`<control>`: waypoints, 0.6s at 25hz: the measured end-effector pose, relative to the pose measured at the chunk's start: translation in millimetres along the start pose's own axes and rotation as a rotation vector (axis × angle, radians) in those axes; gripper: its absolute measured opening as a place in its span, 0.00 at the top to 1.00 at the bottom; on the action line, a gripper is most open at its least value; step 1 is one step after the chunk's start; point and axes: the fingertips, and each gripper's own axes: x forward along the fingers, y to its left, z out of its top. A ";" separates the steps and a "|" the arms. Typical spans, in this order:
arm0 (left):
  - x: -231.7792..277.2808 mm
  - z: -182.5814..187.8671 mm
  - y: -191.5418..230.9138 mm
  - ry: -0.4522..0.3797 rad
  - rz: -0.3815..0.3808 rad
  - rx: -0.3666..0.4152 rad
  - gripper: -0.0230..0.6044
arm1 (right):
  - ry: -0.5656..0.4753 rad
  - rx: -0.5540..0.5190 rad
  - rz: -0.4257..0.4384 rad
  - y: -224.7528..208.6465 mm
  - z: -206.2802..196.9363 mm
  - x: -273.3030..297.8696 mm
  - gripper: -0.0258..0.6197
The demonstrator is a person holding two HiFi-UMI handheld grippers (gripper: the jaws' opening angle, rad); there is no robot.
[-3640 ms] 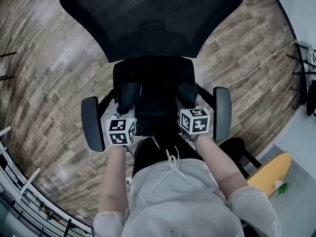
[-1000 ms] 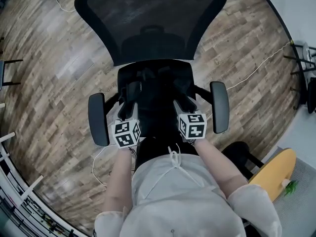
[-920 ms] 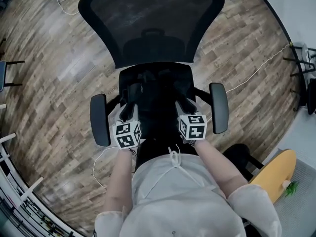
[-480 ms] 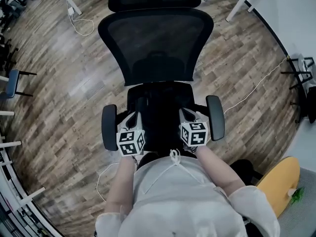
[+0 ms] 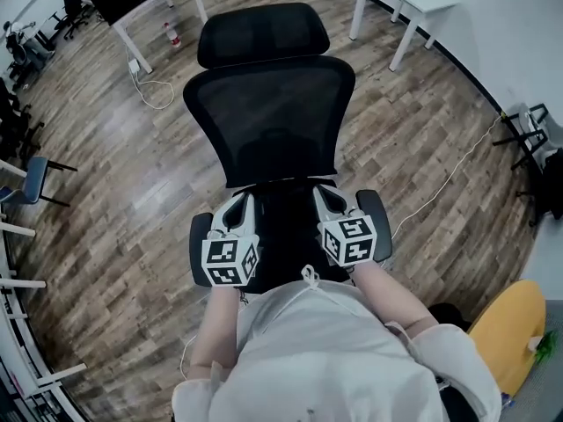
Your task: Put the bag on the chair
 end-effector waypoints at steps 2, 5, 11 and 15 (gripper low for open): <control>-9.0 32.3 -9.0 -0.079 -0.028 -0.009 0.95 | -0.058 -0.008 0.001 0.8 25.1 -9.5 0.96; -23.0 71.3 -20.0 -0.172 -0.059 0.000 0.95 | -0.141 -0.005 -0.010 -0.2 58.0 -24.5 0.96; -29.2 94.5 -33.0 -0.231 -0.063 0.045 0.95 | -0.177 -0.002 0.010 -2.4 78.7 -39.1 0.96; -26.6 98.8 -35.9 -0.233 -0.066 0.056 0.95 | -0.175 -0.007 0.026 0.6 80.1 -40.1 0.96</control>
